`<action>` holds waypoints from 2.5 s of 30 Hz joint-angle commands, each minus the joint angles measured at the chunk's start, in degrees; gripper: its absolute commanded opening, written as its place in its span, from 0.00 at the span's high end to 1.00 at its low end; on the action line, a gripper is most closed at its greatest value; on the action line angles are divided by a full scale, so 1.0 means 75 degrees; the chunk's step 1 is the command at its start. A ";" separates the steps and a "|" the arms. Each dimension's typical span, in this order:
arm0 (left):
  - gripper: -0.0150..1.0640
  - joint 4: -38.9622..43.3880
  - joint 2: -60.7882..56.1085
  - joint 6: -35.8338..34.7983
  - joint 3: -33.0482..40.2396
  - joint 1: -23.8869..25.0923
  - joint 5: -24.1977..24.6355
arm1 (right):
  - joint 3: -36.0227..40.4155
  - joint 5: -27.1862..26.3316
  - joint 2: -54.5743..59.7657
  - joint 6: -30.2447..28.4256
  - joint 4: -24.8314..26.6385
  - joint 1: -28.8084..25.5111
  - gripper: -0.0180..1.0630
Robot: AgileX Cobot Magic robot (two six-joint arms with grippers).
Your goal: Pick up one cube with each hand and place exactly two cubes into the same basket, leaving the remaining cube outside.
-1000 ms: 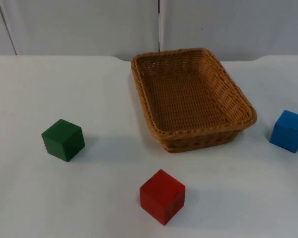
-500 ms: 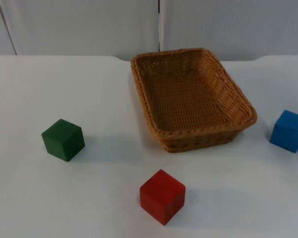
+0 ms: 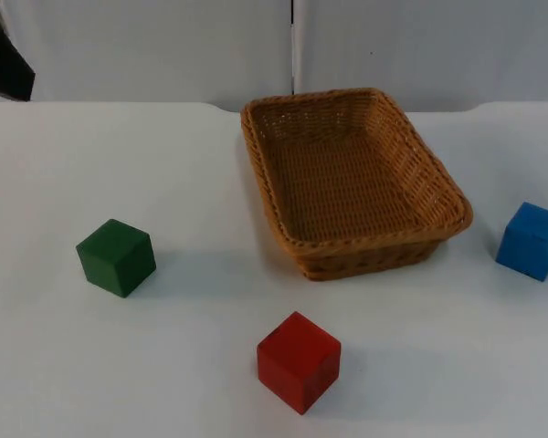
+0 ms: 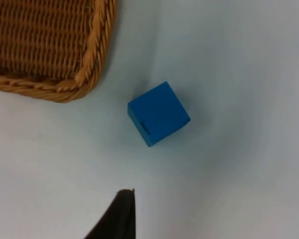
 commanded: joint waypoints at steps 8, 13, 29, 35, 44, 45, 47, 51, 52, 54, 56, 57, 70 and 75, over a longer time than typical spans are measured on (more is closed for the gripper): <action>0.01 0.0116 0.1242 0.0487 -0.0863 -0.0006 0.0306 | -0.0849 0.0500 0.1322 -0.0983 0.0031 -0.0060 0.03; 0.01 0.0116 0.1898 0.0723 -0.1424 -0.0006 0.0652 | -0.1192 0.0499 0.1964 -0.1460 0.0046 -0.0060 0.03; 0.01 0.0116 0.3529 0.1523 -0.1823 -0.0043 0.0582 | -0.2519 0.0668 0.4204 -0.3475 0.0692 -0.0043 0.03; 0.01 0.0335 0.4033 0.1612 -0.1843 -0.0380 0.0039 | -0.2627 0.0453 0.4795 -0.3769 0.0711 -0.0043 0.03; 0.01 0.0517 0.5030 0.1509 -0.2550 -0.0788 0.0183 | -0.2627 0.0212 0.5063 -0.4099 0.0921 -0.0043 0.03; 0.01 0.0517 0.5242 0.1509 -0.2636 -0.0795 0.0266 | -0.2627 0.0212 0.5083 -0.4097 0.0921 -0.0043 0.03; 0.01 0.0517 0.5355 0.1436 -0.2678 -0.0795 0.0304 | -0.2627 0.0196 0.5080 -0.4101 0.0921 -0.0043 0.03; 0.01 0.0517 0.5724 0.1422 -0.2678 -0.0807 0.0174 | -0.2627 0.0026 0.5092 -0.4150 0.0921 -0.0043 0.03; 0.01 0.0517 0.5724 0.1422 -0.2678 -0.0807 0.0174 | -0.2627 0.0026 0.5092 -0.4150 0.0921 -0.0043 0.03; 0.01 0.0517 0.5843 0.1422 -0.2678 -0.0807 0.0102 | -0.2627 0.0012 0.5092 -0.4333 0.1041 -0.0043 0.03; 0.01 0.0588 0.5916 0.1422 -0.2678 -0.0807 0.0052 | -0.2627 0.0012 0.5092 -0.4393 0.1044 -0.0043 0.03; 0.01 0.0620 0.5955 0.1422 -0.2678 -0.0807 0.0052 | -0.2627 0.0012 0.5092 -0.4391 0.1044 -0.0028 0.03; 0.01 0.0720 0.6318 0.1422 -0.2678 -0.0807 -0.0227 | -0.2627 -0.0008 0.5903 -0.4392 0.1055 0.0005 0.03; 0.01 0.0686 0.6318 0.1422 -0.2678 -0.0807 -0.0313 | -0.2627 -0.0117 0.6231 -0.4288 0.1063 0.0112 0.08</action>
